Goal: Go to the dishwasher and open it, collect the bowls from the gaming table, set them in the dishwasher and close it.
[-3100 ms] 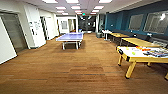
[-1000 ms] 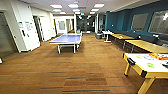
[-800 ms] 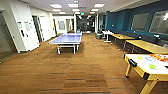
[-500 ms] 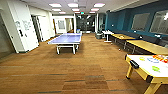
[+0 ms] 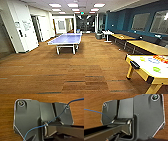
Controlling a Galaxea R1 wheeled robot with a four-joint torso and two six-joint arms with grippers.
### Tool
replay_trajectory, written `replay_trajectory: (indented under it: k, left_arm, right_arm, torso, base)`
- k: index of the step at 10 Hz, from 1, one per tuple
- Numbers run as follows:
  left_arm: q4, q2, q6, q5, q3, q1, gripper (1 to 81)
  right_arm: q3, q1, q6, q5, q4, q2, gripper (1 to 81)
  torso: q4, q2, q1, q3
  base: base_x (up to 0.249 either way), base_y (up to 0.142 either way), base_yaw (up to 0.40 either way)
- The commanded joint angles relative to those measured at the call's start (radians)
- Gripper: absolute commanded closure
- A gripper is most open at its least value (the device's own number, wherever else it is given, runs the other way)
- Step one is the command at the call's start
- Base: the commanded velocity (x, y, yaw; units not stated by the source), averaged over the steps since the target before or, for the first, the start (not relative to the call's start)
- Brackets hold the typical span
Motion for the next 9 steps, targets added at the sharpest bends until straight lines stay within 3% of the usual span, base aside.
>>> replay_trajectory:
  k: [1,9]
  left_arm:
    - [0.003,0.003,-0.002,0.053,0.003,-0.046,1.0]
    - [0.011,0.003,0.001,0.051,0.003,-0.045,1.0]
  right_arm:
    - [0.004,0.049,-0.002,-0.059,0.001,0.002,1.0]
    - [0.004,0.047,-0.002,-0.059,0.001,0.002,1.0]
  torso:
    - [0.000,0.000,0.000,0.000]
    - [0.000,0.000,0.000,0.000]
  base:
    - [0.000,0.000,0.000]
    - [0.000,0.000,-0.022]
